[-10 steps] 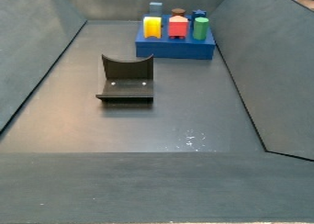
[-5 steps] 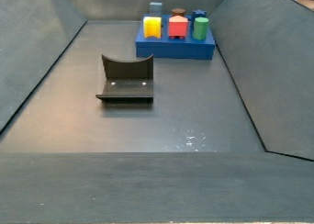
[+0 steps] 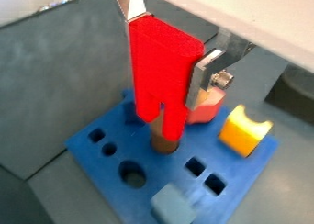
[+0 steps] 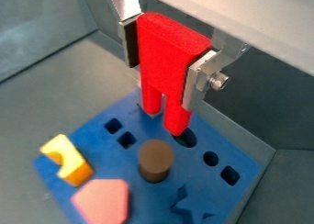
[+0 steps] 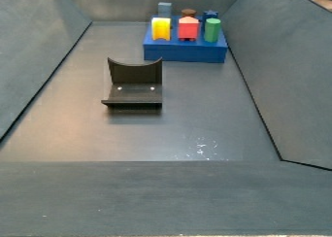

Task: Pick up the square-circle object. Move up. Move to above the board. Insert the square-circle object.
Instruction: Insert the square-circle object.

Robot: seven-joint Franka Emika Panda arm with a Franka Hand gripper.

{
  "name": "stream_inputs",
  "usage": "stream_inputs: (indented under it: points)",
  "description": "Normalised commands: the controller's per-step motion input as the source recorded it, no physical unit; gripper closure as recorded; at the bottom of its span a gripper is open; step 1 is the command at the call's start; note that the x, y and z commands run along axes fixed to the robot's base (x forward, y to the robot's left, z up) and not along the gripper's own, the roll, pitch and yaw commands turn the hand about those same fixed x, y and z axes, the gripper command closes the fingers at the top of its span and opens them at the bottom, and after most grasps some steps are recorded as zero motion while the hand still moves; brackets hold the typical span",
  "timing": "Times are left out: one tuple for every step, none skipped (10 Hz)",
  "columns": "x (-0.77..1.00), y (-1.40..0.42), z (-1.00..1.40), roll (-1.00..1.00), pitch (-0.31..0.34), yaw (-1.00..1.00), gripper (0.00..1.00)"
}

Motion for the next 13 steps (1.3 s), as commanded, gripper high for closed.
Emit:
stream_inputs:
  points:
    - [-0.17, -0.41, -0.59, 0.13, -0.116, 0.04, 1.00]
    - [-0.16, -0.35, -0.49, 0.11, -0.091, 0.03, 1.00]
    - [-0.02, -0.17, -0.17, 0.07, 0.000, 0.00, 1.00]
    - [0.00, 0.00, -0.05, 0.00, 0.000, 0.00, 1.00]
    - [0.00, 0.00, -0.17, -0.01, -0.033, 0.00, 1.00]
    - [-0.05, -0.03, -0.38, 0.00, -0.079, 0.00, 1.00]
    - [-0.03, 0.00, -0.41, 0.00, -0.084, 0.02, 1.00]
    - [-0.07, 0.00, -0.33, 0.00, -0.099, 0.02, 1.00]
    - [-0.05, -0.01, -0.18, 0.00, -0.089, 0.00, 1.00]
    - [-0.07, -0.04, -0.27, 0.00, -0.117, 0.00, 1.00]
    - [-0.16, -0.09, -0.25, 0.00, -0.150, 0.02, 1.00]
    - [-0.05, 0.00, 0.00, 0.00, -0.031, 0.00, 1.00]
    - [-0.03, 0.00, 0.00, 0.00, -0.020, 0.00, 1.00]
